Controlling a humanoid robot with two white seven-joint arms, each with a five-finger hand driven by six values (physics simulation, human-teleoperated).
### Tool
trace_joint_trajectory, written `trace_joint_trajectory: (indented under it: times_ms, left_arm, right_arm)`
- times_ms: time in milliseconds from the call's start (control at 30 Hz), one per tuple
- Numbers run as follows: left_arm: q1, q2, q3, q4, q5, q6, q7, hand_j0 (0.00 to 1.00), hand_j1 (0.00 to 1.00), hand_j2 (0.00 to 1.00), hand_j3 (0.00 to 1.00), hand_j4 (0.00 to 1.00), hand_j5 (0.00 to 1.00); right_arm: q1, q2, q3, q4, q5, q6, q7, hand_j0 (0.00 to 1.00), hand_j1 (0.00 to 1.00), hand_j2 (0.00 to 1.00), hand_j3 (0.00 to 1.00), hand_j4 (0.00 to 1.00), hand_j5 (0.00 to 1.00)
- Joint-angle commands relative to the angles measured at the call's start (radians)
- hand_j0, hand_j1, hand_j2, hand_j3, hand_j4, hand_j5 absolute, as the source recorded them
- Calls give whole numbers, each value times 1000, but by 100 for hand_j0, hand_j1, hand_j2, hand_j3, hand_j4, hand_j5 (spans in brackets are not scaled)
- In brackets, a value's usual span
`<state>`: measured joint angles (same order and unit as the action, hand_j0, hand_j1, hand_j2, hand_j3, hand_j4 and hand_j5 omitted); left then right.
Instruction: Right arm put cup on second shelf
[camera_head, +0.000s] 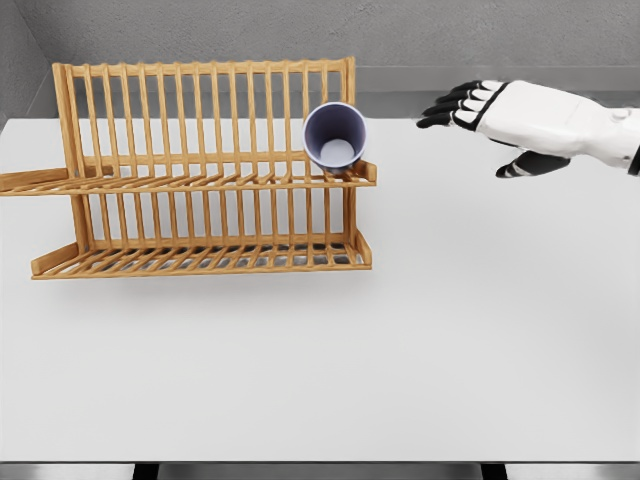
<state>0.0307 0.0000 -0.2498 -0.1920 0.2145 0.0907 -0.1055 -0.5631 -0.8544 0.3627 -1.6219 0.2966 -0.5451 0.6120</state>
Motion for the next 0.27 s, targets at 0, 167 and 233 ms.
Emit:
trace_joint_trajectory:
  times_ms: [0, 167, 233]
  left_arm:
    - [0, 0, 0, 0, 0, 0, 0, 100, 100, 100, 100, 100, 100]
    - [0, 0, 0, 0, 0, 1, 0, 100, 100, 100, 100, 100, 100]
    - [0, 0, 0, 0, 2, 0, 0, 100, 100, 100, 100, 100, 100]
  right_arm:
    - [11, -71, -100, 56, -10, 2, -1, 100, 100, 100, 100, 100, 100]
    - [265, 18, -234, 86, 29, -3, -1, 100, 100, 100, 100, 100, 100]
    - [275, 51, -263, 88, 30, -3, -1, 100, 100, 100, 100, 100, 100]
